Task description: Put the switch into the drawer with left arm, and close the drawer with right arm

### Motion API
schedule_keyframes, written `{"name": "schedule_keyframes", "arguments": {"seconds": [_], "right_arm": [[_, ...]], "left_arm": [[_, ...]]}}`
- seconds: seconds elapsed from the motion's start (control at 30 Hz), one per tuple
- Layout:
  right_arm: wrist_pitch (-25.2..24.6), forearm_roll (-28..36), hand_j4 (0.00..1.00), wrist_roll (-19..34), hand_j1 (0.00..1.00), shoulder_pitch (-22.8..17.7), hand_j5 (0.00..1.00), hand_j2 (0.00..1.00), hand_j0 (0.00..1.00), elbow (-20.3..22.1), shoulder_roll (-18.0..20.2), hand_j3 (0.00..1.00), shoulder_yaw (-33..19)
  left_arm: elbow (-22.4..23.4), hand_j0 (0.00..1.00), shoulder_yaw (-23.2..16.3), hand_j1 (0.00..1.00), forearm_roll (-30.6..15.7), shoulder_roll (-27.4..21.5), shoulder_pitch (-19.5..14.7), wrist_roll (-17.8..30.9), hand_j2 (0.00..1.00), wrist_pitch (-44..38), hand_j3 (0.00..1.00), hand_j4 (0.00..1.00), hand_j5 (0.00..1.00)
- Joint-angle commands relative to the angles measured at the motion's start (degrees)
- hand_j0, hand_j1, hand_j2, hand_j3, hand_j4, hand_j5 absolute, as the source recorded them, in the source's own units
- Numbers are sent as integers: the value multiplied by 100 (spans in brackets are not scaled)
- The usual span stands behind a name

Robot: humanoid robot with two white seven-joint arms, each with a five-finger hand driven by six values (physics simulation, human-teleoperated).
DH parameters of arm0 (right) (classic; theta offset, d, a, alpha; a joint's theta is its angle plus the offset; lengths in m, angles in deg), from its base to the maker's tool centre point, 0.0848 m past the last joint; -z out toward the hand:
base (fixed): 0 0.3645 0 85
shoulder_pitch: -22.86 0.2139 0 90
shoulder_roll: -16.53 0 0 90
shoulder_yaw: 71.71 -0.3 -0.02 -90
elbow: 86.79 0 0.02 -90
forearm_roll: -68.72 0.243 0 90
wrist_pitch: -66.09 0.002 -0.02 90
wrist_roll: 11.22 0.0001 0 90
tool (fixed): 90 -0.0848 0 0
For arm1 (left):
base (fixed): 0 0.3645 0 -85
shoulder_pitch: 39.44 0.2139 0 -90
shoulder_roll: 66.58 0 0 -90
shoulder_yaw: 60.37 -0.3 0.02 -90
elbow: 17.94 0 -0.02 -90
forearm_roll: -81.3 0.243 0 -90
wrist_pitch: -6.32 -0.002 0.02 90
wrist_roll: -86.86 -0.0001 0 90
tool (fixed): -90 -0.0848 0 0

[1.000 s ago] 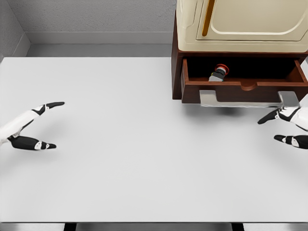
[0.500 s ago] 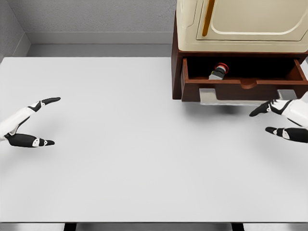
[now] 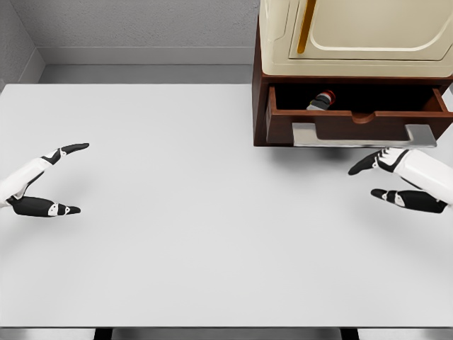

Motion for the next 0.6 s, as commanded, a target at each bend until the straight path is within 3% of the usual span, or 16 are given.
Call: {"name": "schedule_keyframes", "arguments": {"seconds": [0.0, 0.2, 0.57], "right_arm": [[-7, 33, 68, 0, 68, 9, 68, 68, 68, -3, -66, 68, 28], [-7, 25, 68, 0, 68, 554, 68, 68, 68, -232, -207, 68, 468], [-7, -63, 68, 0, 68, 1063, 68, 68, 68, -671, -497, 68, 846]], "left_arm": [[-4, 100, 0, 100, -49, -4, 0, -2, 100, -14, 100, 100, 100], [-4, 100, 0, 100, -49, -13, 0, -2, 100, -14, 100, 100, 100], [-4, 100, 0, 100, -49, -13, 0, -2, 100, -14, 100, 100, 100]]}}
